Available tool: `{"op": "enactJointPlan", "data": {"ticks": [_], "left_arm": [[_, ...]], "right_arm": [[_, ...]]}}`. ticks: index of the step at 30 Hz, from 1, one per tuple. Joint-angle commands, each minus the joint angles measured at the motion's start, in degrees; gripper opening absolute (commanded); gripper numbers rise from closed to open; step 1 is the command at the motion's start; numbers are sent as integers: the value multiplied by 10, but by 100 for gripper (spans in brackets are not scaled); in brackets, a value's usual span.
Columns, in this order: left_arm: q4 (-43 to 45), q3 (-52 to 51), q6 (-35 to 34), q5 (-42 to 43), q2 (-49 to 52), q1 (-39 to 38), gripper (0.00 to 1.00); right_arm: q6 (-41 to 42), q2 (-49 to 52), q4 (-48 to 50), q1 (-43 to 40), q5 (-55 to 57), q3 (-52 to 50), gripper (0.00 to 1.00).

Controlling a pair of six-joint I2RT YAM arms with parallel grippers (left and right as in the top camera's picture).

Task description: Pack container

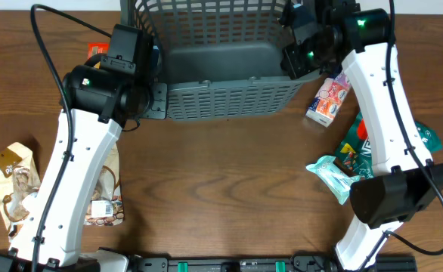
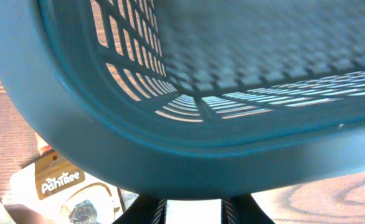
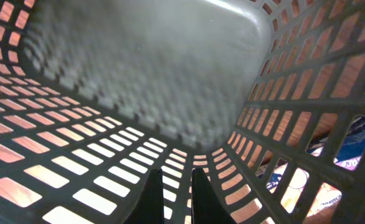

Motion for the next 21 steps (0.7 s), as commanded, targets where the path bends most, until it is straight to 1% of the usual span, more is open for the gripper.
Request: {"op": "enactJointPlan", "data": {"ticks": [1,21], "left_arm": [[5,-4,9,-12,-1,-2,20],[12,-4,12,-14,-1,-2,20]], "right_arm": [[-6,3,-12,9,4,2,1],[-6,3,-38,18,0,2,1]]}}
